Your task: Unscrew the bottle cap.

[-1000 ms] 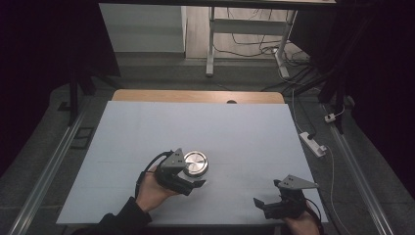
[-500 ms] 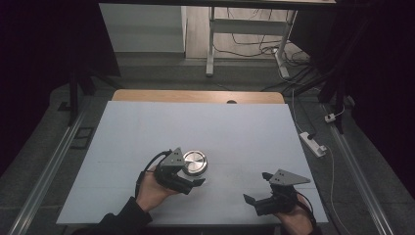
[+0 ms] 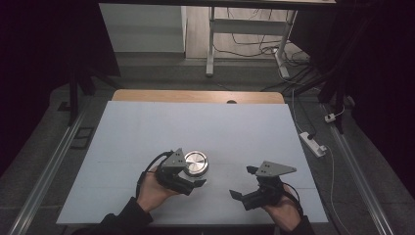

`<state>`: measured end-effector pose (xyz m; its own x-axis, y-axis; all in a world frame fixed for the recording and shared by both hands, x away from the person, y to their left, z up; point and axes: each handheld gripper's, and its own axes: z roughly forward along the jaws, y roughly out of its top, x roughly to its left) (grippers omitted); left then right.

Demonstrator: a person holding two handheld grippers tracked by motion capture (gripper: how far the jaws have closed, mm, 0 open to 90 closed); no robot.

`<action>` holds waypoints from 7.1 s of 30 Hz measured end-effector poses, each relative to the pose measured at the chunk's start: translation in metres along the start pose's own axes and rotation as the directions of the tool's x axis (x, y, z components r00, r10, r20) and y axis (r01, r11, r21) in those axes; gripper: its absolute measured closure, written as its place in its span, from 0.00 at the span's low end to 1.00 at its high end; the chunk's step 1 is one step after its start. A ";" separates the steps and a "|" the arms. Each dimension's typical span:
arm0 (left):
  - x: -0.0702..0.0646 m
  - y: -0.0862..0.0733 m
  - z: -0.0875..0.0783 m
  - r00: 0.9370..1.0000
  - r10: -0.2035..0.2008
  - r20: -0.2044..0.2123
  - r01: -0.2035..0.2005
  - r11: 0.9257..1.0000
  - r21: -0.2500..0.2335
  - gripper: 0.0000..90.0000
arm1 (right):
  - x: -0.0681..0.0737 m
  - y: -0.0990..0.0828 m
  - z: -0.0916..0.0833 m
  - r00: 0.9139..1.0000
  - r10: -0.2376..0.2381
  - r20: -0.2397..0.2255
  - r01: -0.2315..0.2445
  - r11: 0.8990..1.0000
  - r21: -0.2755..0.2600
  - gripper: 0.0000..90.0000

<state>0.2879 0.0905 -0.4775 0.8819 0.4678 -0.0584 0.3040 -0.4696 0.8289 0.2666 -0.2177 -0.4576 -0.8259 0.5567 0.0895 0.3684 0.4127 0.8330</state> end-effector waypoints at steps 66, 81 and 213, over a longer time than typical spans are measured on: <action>-0.002 0.003 0.010 0.992 0.038 0.116 -0.041 0.999 0.021 0.18 | 0.025 0.083 0.076 0.955 -0.182 -0.234 0.184 0.983 -0.012 0.20; 0.001 0.002 0.009 0.991 0.033 0.128 -0.037 0.999 0.024 0.18 | 0.014 0.083 0.066 0.903 -0.219 -0.370 0.210 0.975 -0.066 0.01; -0.006 0.007 0.001 0.999 0.015 0.035 -0.016 0.999 0.035 0.18 | 0.037 0.078 0.071 0.986 -0.095 -0.136 0.082 0.992 -0.098 0.22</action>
<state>0.2852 0.0842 -0.4722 0.8983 0.4345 -0.0657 0.3024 -0.5026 0.8099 0.2950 -0.1135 -0.4280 -0.9074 0.4118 0.0832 0.2559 0.3847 0.8869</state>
